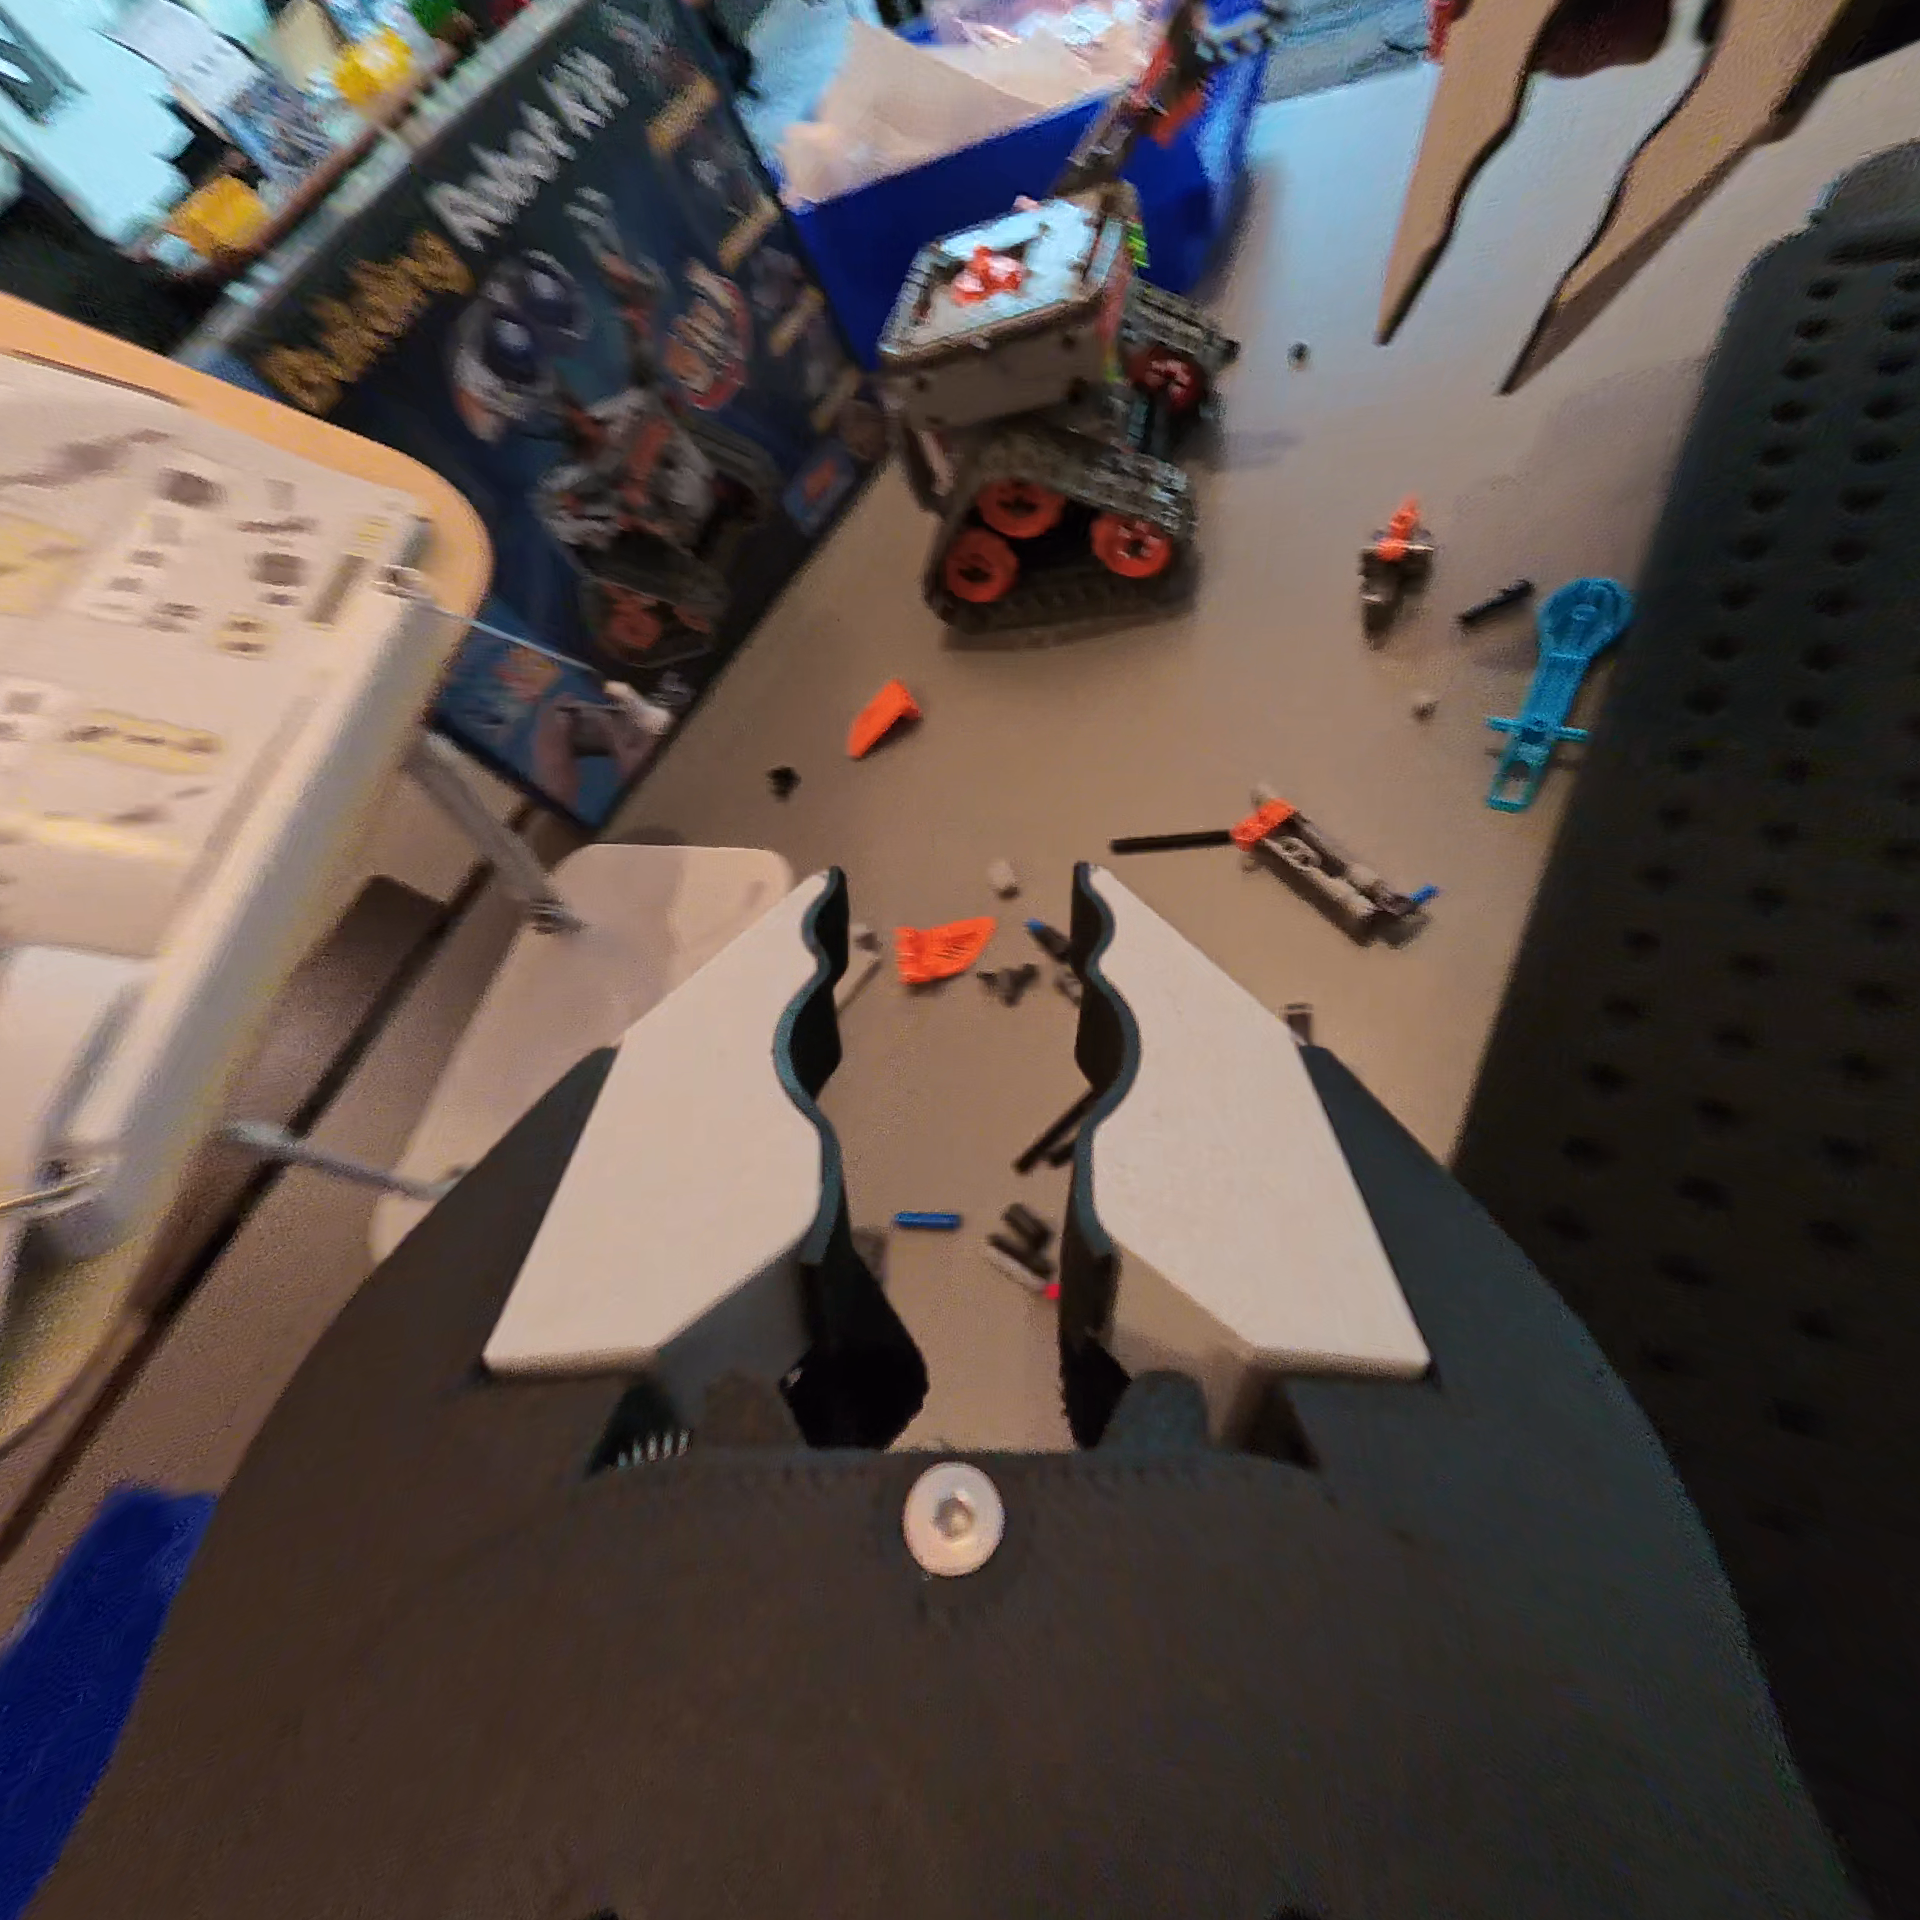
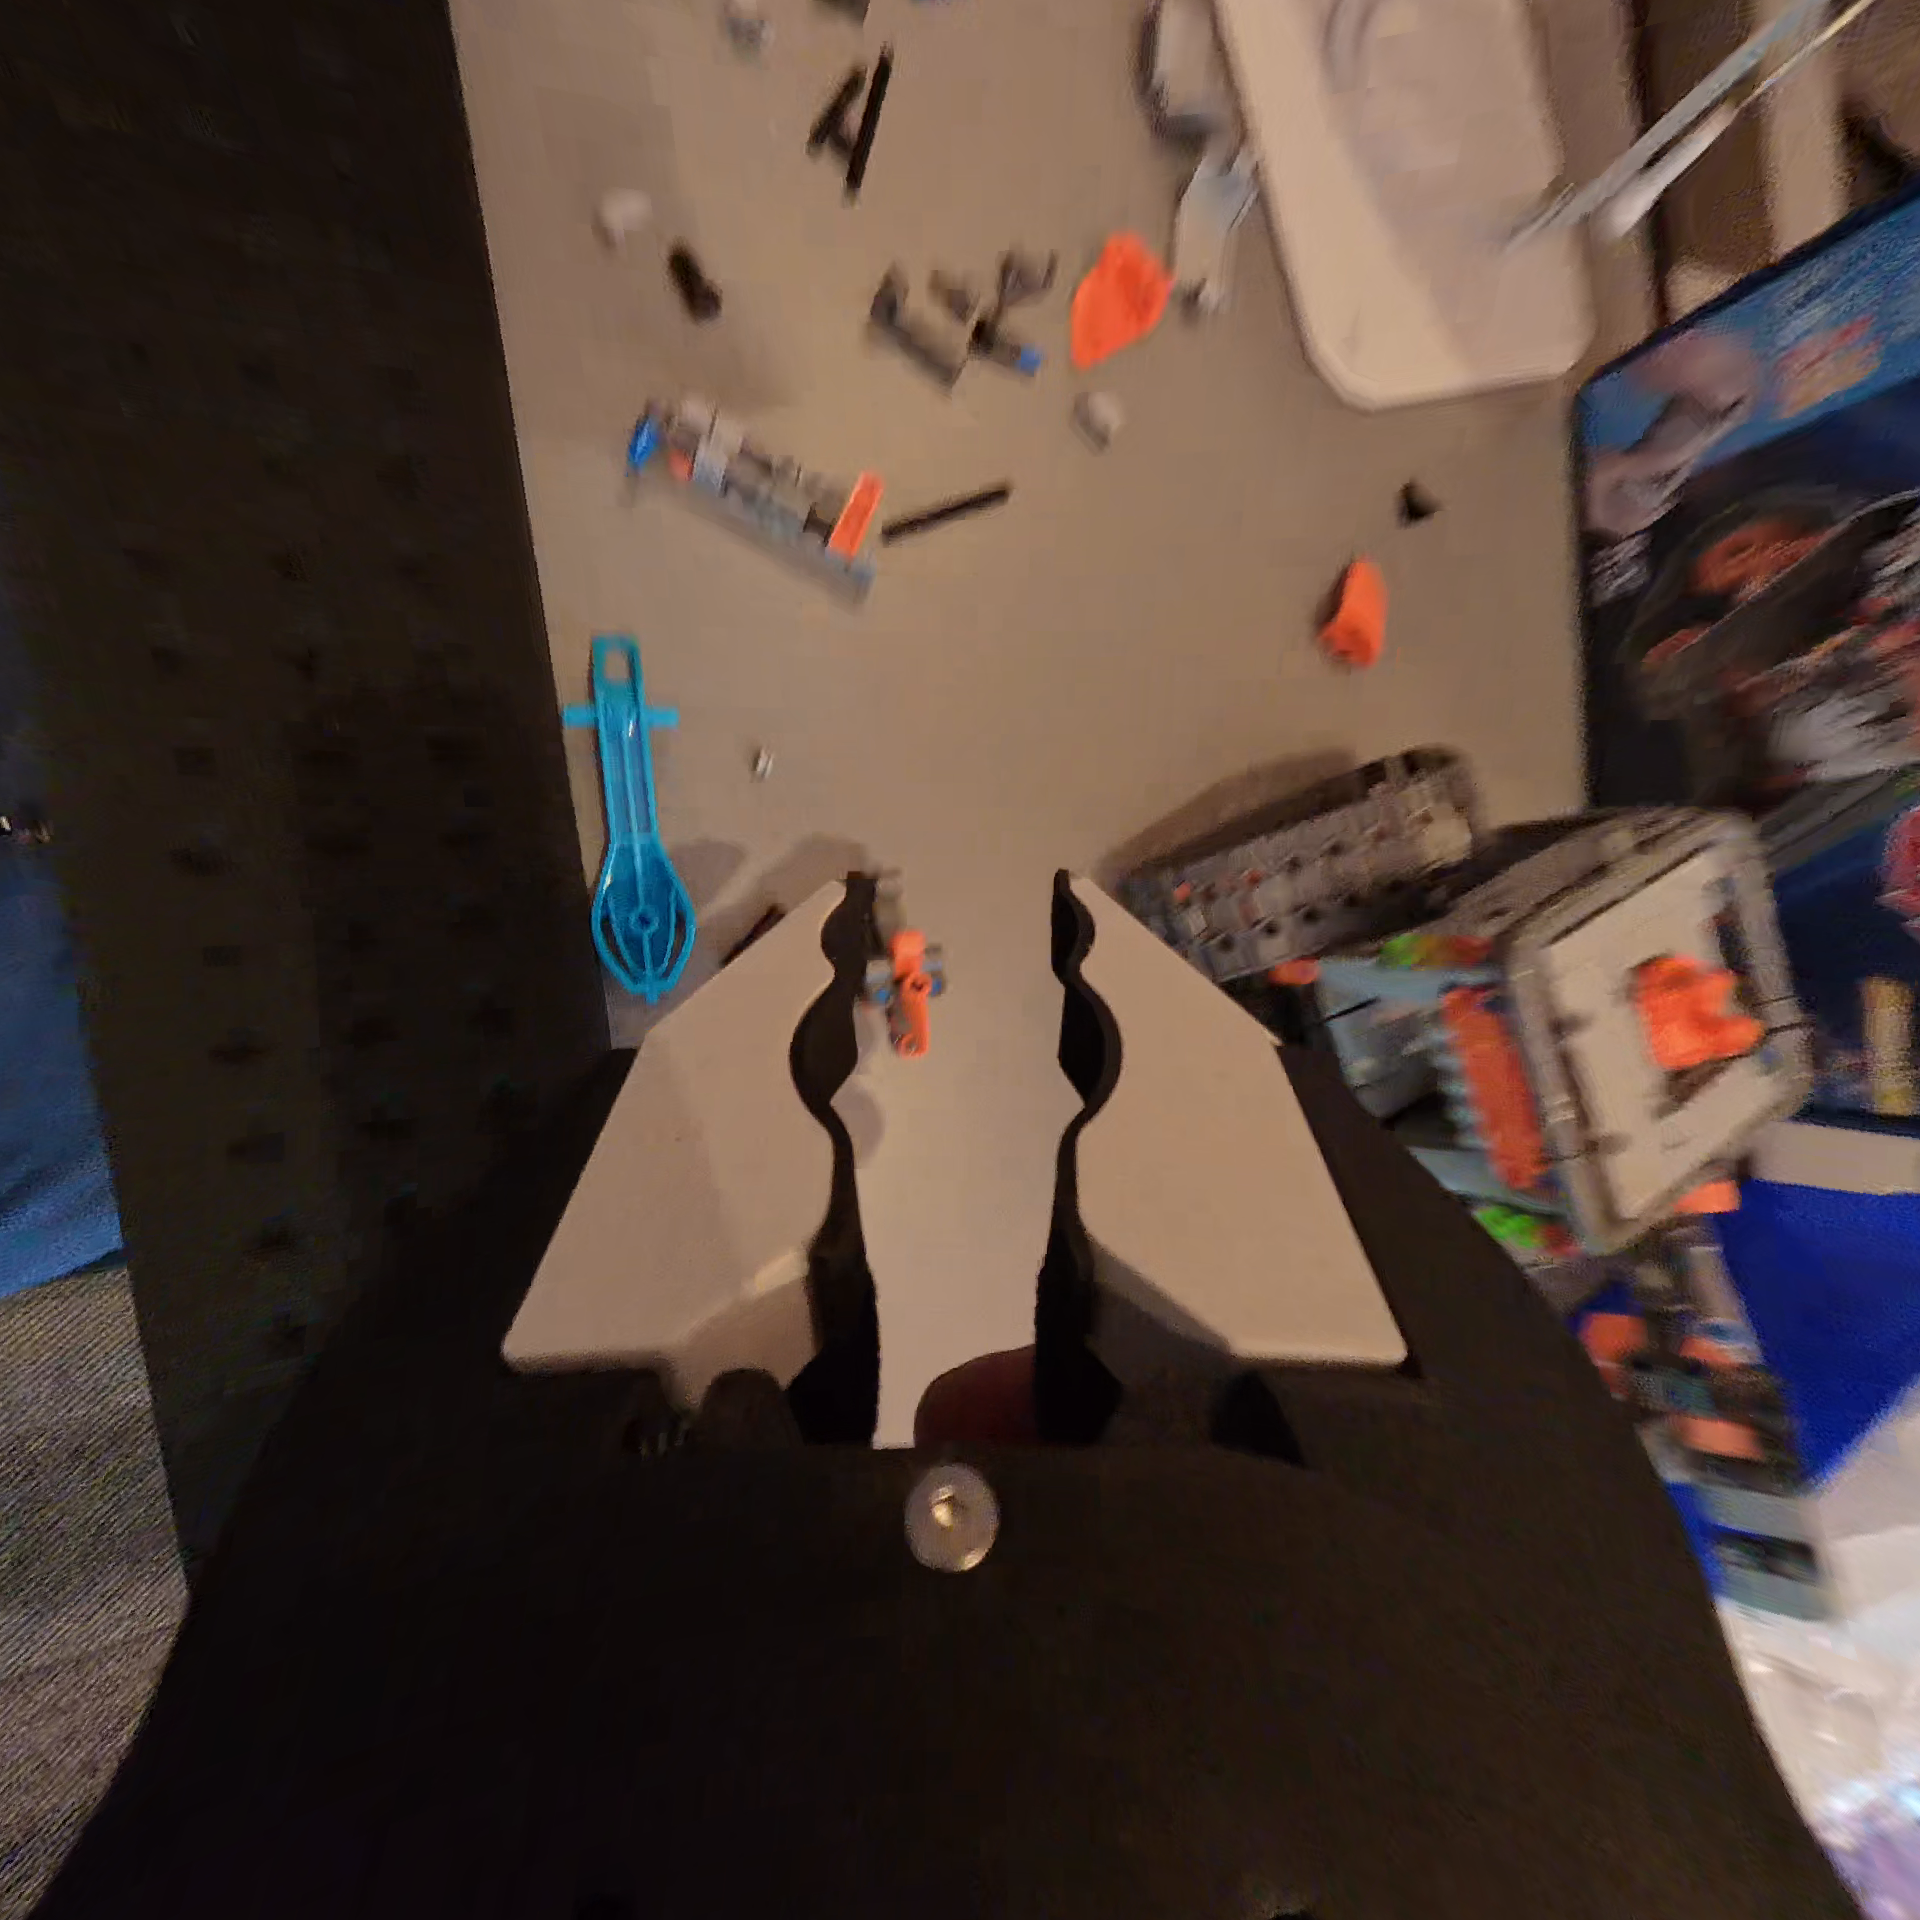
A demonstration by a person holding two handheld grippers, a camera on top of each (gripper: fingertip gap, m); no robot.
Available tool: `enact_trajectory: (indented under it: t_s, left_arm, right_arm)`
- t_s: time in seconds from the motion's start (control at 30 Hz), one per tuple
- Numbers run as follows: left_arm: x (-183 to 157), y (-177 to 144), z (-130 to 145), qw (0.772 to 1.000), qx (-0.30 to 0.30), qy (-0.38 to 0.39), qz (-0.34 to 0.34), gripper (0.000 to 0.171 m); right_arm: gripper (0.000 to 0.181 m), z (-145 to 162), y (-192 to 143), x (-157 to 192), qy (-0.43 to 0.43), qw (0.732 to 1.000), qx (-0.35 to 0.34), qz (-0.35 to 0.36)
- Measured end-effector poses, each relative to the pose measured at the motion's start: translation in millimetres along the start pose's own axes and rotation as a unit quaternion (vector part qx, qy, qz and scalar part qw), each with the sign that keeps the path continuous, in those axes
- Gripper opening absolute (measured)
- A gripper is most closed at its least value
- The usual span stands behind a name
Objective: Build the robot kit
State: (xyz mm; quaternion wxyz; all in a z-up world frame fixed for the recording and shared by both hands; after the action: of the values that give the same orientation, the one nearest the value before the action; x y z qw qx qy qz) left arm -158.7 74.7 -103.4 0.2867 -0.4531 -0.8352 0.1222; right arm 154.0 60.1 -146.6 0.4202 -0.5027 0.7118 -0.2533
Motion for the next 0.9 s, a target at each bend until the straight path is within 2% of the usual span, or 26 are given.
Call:
enact_trajectory:
  t_s: [0.17,0.3,0.5,0.63,0.73,0.9]
  left_arm:
    - [-56.1,48.5,14.4,0.989,0.072,-0.028,0.126,0.041]
    - [-80.2,77.5,24.0,0.978,0.12,-0.013,0.168,0.043]
    - [-95.8,99.1,30.8,0.966,0.138,-0.045,0.213,0.045]
    - [-99.0,111.0,30.0,0.962,0.138,-0.114,0.208,0.044]
    - [-99.0,116.7,34.1,0.963,0.161,-0.112,0.184,0.045]
    - [-102.9,127.8,39.6,0.961,0.172,-0.104,0.188,0.019]
  right_arm:
    - [0.038,43.0,33.5,8.3,0.045,0.998,0.002,-0.048]
    - [0.038,52.3,47.6,6.1,0.057,0.996,-0.001,-0.07]
    - [0.038,17.4,55.3,6.3,0.019,0.996,-0.048,-0.079]
    - [0.039,-5.2,67.8,5.9,-0.011,0.995,-0.056,-0.084]
    - [0.038,-16.0,73.8,6.0,-0.014,0.993,-0.074,-0.095]
    - [0.036,-16.4,81.9,4.9,-0.008,0.992,-0.082,-0.092]
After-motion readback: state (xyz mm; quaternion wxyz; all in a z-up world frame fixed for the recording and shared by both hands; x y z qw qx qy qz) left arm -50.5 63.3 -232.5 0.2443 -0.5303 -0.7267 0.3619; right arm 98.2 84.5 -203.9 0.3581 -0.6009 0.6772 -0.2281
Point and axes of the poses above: each gripper's, where its closed fingertips meet, y out along the fingers, z out of its underside, x = y × z across the jaws, the point moved 8 cm from there along -y, back along the fingers
